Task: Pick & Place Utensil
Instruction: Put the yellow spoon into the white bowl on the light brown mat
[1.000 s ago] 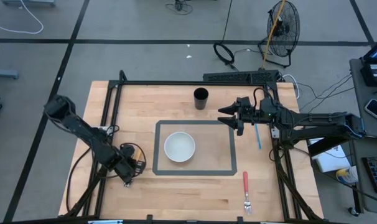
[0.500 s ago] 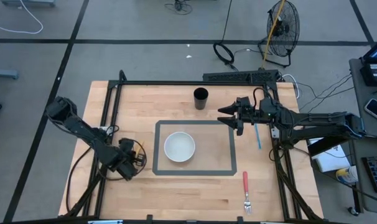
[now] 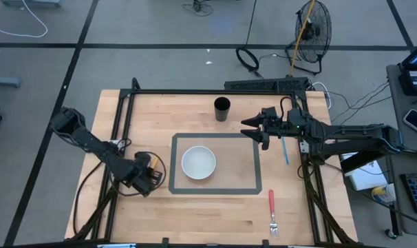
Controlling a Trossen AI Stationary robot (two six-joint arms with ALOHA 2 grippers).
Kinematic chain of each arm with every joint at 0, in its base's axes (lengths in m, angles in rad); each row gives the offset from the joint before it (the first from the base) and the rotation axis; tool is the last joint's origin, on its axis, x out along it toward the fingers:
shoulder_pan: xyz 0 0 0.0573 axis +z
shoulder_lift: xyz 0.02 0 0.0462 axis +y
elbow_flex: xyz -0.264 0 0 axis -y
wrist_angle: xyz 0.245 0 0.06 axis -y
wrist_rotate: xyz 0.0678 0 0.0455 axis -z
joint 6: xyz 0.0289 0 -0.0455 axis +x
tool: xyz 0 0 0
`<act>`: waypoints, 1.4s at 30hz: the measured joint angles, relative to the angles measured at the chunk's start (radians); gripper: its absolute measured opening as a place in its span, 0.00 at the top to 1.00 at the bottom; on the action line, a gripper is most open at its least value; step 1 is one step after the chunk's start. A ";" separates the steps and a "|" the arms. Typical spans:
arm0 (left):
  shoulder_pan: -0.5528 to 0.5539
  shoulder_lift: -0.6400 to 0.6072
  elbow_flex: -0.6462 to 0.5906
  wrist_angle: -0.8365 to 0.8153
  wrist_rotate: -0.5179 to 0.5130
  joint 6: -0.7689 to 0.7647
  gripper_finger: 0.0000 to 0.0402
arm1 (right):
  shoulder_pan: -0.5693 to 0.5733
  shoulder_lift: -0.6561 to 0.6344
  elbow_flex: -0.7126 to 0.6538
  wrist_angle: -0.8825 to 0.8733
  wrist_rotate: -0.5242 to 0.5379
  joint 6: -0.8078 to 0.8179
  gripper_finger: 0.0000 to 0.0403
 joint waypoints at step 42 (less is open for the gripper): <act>0.084 0.004 -0.042 0.137 -0.006 0.141 0.91 | 0.000 0.000 0.000 -0.004 -0.003 -0.012 0.41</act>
